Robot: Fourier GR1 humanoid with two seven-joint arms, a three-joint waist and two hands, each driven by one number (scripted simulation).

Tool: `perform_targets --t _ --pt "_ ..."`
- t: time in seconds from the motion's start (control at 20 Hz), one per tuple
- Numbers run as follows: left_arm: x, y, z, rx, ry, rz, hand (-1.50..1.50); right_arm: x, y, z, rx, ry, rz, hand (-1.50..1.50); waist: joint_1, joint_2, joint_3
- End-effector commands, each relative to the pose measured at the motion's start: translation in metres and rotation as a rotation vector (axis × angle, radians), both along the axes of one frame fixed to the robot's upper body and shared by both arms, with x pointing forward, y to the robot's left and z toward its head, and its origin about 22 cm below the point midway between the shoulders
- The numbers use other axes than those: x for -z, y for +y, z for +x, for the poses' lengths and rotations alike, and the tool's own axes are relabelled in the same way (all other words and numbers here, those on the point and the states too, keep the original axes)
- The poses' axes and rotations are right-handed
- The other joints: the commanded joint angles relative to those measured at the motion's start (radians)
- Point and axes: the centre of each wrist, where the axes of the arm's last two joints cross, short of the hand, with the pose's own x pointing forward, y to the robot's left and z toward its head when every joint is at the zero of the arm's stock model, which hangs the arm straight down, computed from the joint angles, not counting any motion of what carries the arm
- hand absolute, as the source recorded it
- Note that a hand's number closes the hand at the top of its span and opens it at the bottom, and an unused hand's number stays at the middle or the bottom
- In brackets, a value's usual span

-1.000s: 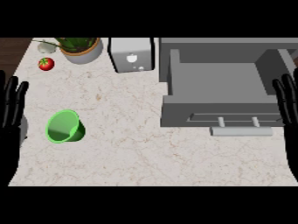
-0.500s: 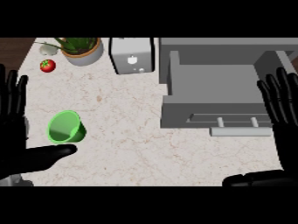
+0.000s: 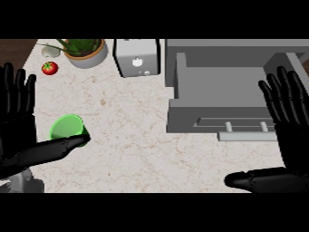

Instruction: Pick up the cup, place it into the drawer and close the drawer

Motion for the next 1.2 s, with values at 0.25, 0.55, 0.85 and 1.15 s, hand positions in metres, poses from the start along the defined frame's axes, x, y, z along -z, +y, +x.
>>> perform_targets --t 0.25,0.55,0.85,1.15 --pt "0.009 0.001 0.019 -0.016 0.033 -0.019 -1.5 0.002 -0.005 0.014 0.0 -0.008 -0.004 -1.5 0.0 0.0 0.0" --pt "0.002 -0.005 0.002 -0.048 0.059 -0.013 -1.5 -0.008 -0.004 0.008 -0.002 -0.024 0.008 -1.5 0.001 -0.001 0.0" --pt "0.034 0.013 0.002 -0.081 0.126 -0.029 -1.5 -0.013 0.008 0.01 0.021 -0.027 -0.012 -1.5 0.001 0.0 0.0" --pt "0.057 0.025 -0.022 -0.115 0.169 -0.042 -1.5 -0.009 -0.013 0.007 0.01 -0.009 -0.002 -1.5 0.003 0.0 0.0"
